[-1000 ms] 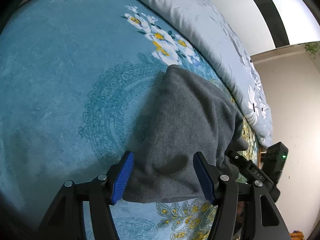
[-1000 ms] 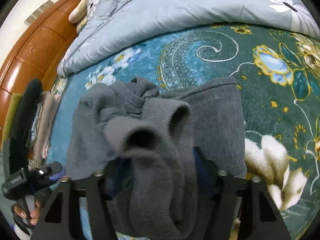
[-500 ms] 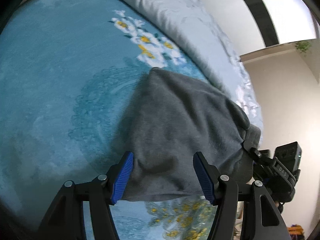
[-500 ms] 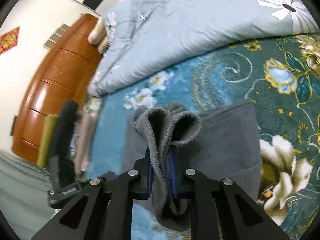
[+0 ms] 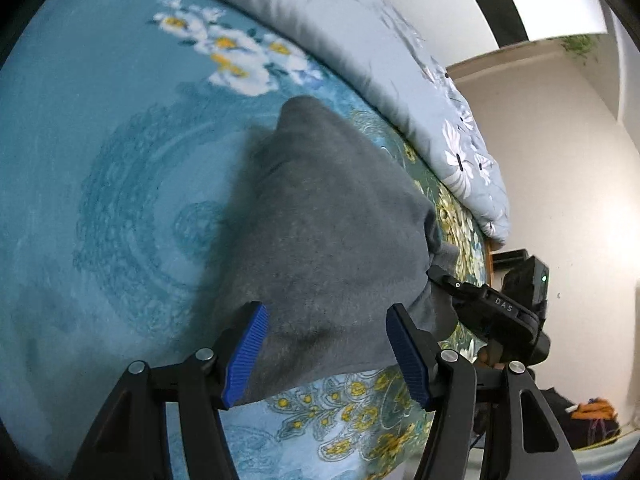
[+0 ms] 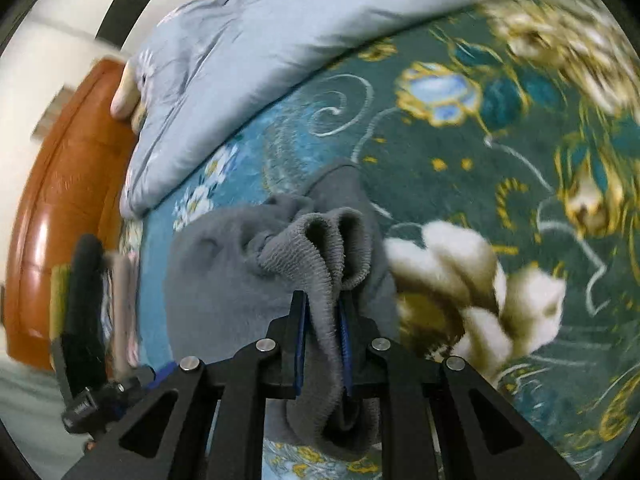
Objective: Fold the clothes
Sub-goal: 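Hold the cuffs with the right gripper while the left gripper grasps the garment's folded end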
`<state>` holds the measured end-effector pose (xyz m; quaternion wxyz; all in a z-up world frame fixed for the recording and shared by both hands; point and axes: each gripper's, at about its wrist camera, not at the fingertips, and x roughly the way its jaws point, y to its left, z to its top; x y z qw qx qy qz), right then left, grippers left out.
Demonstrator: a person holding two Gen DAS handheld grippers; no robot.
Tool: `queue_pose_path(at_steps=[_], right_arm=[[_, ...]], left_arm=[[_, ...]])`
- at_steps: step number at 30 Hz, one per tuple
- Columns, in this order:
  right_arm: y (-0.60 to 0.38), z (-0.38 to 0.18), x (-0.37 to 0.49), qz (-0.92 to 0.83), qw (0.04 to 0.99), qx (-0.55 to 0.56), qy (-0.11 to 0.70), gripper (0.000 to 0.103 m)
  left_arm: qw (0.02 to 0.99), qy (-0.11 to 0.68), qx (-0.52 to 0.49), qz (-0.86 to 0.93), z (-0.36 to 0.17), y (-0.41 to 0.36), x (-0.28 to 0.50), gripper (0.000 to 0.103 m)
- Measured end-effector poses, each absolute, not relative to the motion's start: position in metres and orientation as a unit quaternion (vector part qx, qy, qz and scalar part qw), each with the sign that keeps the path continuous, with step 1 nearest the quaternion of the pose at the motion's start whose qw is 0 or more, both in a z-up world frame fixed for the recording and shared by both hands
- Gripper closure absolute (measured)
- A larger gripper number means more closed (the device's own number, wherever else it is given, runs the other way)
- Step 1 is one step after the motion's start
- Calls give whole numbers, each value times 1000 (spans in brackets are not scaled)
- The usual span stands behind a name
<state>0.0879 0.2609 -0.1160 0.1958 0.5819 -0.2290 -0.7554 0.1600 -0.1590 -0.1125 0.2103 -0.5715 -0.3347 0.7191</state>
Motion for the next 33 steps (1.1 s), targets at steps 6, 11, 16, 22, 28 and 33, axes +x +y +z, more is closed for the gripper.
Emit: queue_pose_path(at_steps=[6, 11, 16, 22, 28, 33], right_arm=[[242, -100, 83, -779, 203, 579, -127, 84], [245, -105, 87, -789, 186, 578, -95, 49], [258, -121, 88, -773, 195, 586, -143, 34], [268, -133, 91, -769, 202, 576, -190, 21], [272, -137, 94, -770, 215, 563, -208, 19], [275, -137, 98, -772, 223, 555, -216, 18]], left_arm=[[205, -343, -519, 756, -89, -173, 167, 37], [143, -328, -539, 762, -104, -182, 162, 36], [120, -281, -572, 761, -123, -159, 148, 35], [127, -277, -581, 755, -138, -149, 140, 21], [156, -283, -582, 747, -144, -147, 136, 1], [156, -238, -589, 756, -140, -134, 135, 0]])
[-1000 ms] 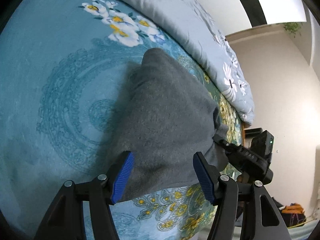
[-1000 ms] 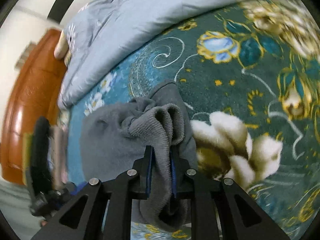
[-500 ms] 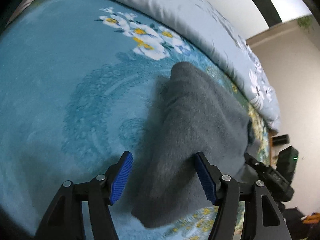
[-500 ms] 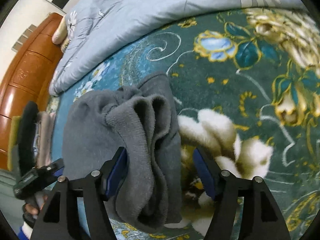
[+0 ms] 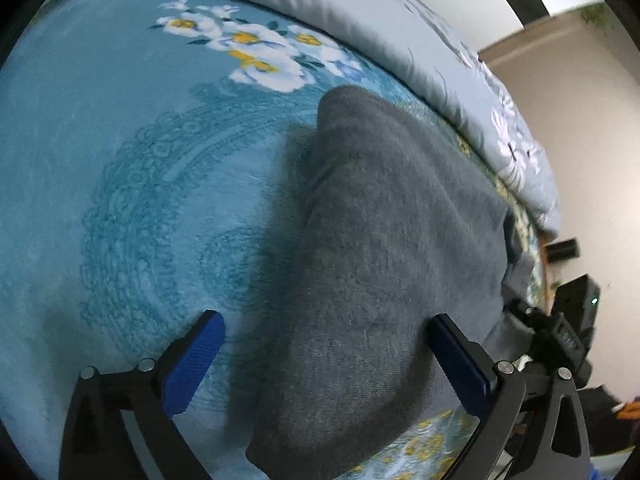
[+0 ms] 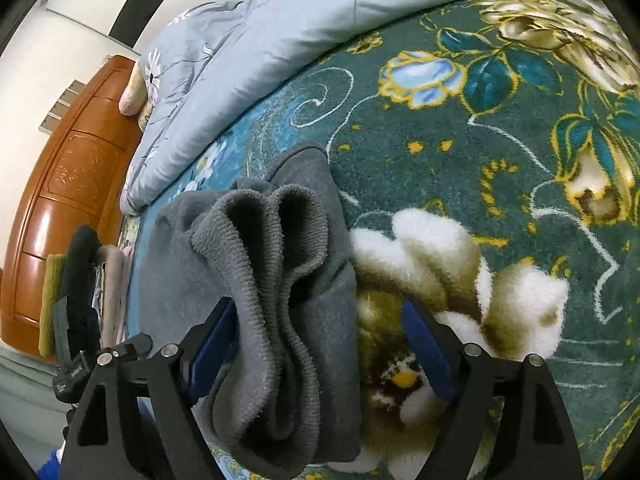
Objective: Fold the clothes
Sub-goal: 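Hold the cuffs with the right gripper while the left gripper grasps the garment's folded end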
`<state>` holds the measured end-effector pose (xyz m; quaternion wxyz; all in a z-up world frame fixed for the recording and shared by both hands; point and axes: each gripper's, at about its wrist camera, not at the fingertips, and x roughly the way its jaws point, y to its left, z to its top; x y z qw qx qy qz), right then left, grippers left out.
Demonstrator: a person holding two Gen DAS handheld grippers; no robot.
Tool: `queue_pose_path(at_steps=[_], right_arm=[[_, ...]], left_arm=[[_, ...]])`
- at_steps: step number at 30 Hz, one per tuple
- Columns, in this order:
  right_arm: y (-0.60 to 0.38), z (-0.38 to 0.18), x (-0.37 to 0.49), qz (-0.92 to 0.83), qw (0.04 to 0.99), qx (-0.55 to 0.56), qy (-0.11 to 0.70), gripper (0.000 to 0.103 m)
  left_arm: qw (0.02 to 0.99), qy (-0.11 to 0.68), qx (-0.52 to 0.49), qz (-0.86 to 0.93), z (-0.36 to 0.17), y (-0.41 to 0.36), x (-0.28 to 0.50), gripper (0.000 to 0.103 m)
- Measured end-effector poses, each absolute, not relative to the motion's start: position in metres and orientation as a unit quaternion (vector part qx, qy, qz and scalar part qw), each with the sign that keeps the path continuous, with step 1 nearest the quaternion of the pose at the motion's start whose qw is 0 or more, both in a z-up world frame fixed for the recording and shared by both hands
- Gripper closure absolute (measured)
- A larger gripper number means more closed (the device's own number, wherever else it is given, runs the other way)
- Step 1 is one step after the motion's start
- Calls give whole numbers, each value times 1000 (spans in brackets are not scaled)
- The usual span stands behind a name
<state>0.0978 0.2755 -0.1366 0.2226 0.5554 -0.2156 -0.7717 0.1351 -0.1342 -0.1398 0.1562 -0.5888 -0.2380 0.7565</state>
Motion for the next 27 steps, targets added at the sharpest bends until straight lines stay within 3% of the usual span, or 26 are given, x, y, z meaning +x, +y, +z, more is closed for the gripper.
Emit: queue_pose_path(at_steps=[4, 7, 13, 15, 16, 27], right_arm=[[278, -138, 99, -765, 231, 553, -236, 18], [277, -138, 97, -762, 231, 557, -236, 18], [268, -139, 91, -753, 227, 569, -242, 19], [266, -140, 91, -746, 231, 570, -256, 37], [264, -142, 91, -740, 230, 574, -264, 40], [251, -113, 96, -733, 224, 569, -296, 64]], left_arm=[[161, -264, -575, 757, -138, -140, 133, 2], [156, -265, -571, 762, -138, -141, 130, 14], [156, -247, -573, 765, -137, -135, 131, 25], [164, -254, -572, 762, -137, -135, 131, 37], [164, -248, -572, 764, -137, -133, 130, 42], [173, -186, -539, 803, -105, -121, 143, 71]])
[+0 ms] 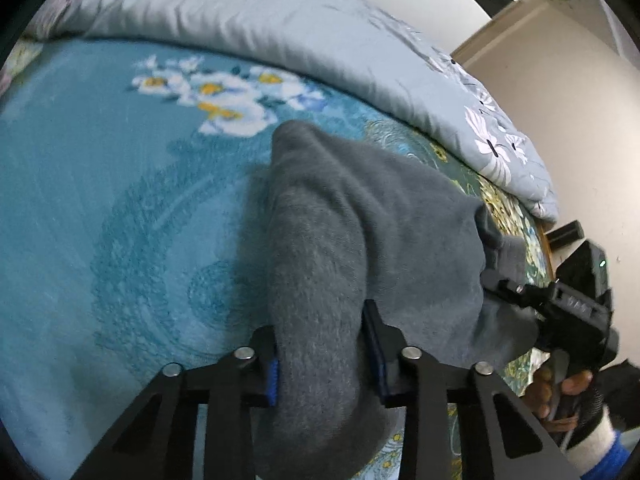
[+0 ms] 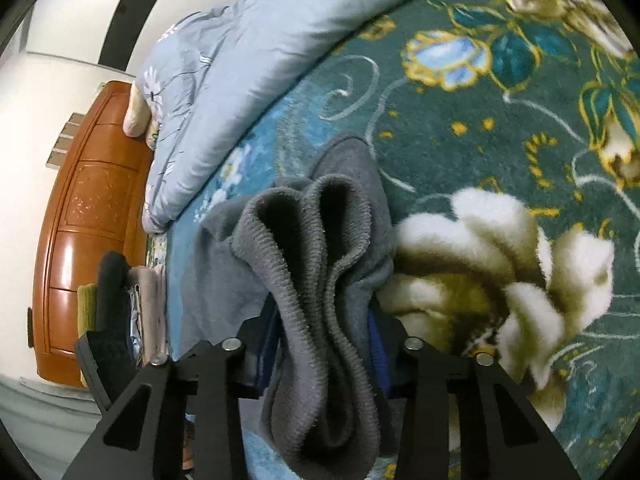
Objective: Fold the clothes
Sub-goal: 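Hold the cuffs with the right gripper while the left gripper grasps the garment's folded end, then lift and carry the folded garment with both grippers onto the clothes stack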
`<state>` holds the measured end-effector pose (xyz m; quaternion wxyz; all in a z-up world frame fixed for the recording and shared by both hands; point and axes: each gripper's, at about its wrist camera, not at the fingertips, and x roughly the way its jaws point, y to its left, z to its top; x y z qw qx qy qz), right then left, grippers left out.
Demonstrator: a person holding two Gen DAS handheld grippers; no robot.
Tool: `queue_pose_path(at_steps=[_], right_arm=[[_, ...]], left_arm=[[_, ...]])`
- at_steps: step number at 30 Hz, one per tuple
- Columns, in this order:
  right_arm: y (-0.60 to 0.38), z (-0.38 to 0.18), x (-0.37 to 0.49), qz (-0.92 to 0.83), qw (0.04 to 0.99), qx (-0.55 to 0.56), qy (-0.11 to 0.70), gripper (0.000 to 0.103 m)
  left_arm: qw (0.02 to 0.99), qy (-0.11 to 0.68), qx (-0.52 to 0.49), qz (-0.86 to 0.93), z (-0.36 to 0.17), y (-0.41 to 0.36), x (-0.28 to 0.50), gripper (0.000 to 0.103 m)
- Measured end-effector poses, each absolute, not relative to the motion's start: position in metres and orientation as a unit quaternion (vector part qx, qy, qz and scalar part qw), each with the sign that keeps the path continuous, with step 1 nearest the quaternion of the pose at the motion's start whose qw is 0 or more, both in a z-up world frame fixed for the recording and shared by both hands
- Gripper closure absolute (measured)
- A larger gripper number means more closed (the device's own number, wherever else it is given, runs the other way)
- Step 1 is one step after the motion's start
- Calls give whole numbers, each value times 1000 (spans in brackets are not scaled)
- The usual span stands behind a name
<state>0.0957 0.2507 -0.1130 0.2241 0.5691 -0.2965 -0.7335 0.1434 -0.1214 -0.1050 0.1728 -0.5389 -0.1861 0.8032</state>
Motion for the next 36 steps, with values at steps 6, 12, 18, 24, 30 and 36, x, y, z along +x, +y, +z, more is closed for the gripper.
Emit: queue_pose_path(at_steps=[6, 12, 18, 24, 30, 36], right_arm=[[223, -75, 89, -734, 260, 553, -295, 68], [148, -16, 73, -728, 350, 526, -267, 68], [34, 64, 59, -700, 473, 482, -232, 68], [-109, 155, 64, -641, 602, 435, -193, 68], [-256, 221, 83, -572, 682, 440, -120, 68], [-389, 247, 109, -520, 728, 447, -15, 68]], left_arm=[[157, -216, -502, 822, -72, -153, 151, 74], [110, -272, -432, 853, -20, -224, 161, 74], [42, -275, -316, 907, 78, -311, 192, 74], [-33, -267, -221, 938, 163, -399, 237, 74], [-111, -270, -163, 942, 206, -483, 273, 74], [-171, -308, -132, 927, 195, -541, 293, 74]])
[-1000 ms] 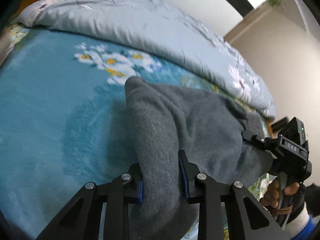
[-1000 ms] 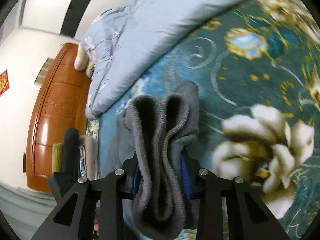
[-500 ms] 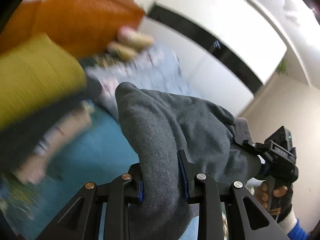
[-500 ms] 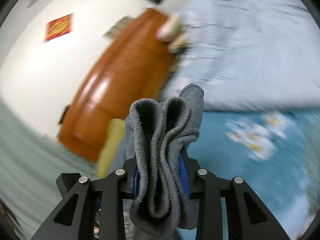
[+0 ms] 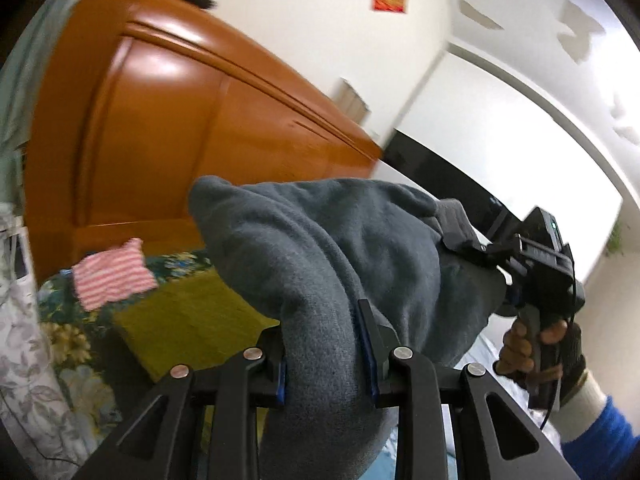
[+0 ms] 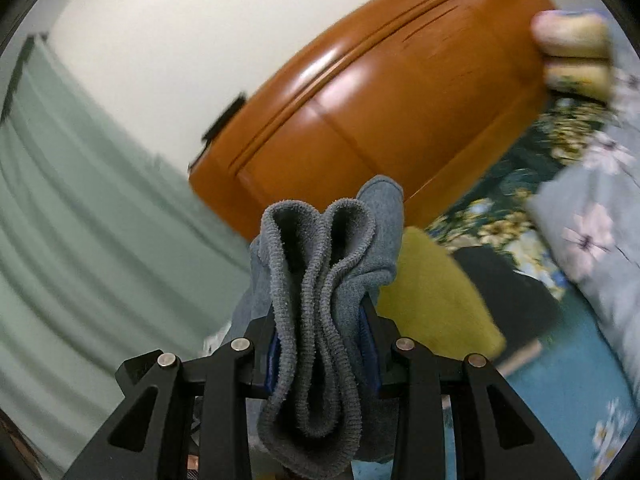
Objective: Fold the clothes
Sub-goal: 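Lift and carry the folded garment with both grippers onto the clothes stack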
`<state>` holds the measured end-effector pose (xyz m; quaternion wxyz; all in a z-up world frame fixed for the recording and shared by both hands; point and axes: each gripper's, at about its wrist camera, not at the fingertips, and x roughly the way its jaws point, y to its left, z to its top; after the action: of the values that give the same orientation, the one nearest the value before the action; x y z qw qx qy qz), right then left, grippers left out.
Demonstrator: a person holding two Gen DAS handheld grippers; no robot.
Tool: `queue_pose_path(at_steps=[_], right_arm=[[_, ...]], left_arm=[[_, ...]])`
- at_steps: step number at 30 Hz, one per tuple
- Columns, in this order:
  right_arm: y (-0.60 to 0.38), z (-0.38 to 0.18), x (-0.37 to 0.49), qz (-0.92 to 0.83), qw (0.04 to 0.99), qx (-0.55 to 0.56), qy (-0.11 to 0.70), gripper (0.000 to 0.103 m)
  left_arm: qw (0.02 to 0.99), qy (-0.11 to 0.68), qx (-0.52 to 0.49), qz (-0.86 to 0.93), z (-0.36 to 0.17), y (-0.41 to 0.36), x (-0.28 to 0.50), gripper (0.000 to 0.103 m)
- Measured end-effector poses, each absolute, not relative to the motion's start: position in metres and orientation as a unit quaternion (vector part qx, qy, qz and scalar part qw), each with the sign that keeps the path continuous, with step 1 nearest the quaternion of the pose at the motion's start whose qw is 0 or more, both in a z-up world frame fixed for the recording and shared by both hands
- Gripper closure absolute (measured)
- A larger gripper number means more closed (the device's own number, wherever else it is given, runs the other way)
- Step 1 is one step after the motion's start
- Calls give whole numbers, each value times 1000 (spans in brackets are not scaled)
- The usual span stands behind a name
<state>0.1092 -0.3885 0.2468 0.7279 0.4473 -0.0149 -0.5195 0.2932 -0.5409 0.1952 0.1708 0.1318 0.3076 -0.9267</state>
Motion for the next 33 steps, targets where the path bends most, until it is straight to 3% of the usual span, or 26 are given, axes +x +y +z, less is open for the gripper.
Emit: queue_pose_path(at_steps=[10, 19, 33], right_arm=[[-508, 194, 103, -505, 715, 473, 106, 68], [-531, 96, 84, -478, 687, 538, 100, 67], [-506, 119, 76, -513, 665, 530, 115, 61]], left_arm=[[195, 343, 160, -905, 139, -577, 263, 74], [207, 376, 172, -887, 96, -591, 267, 73], [180, 397, 168, -884, 100, -581, 286, 65]])
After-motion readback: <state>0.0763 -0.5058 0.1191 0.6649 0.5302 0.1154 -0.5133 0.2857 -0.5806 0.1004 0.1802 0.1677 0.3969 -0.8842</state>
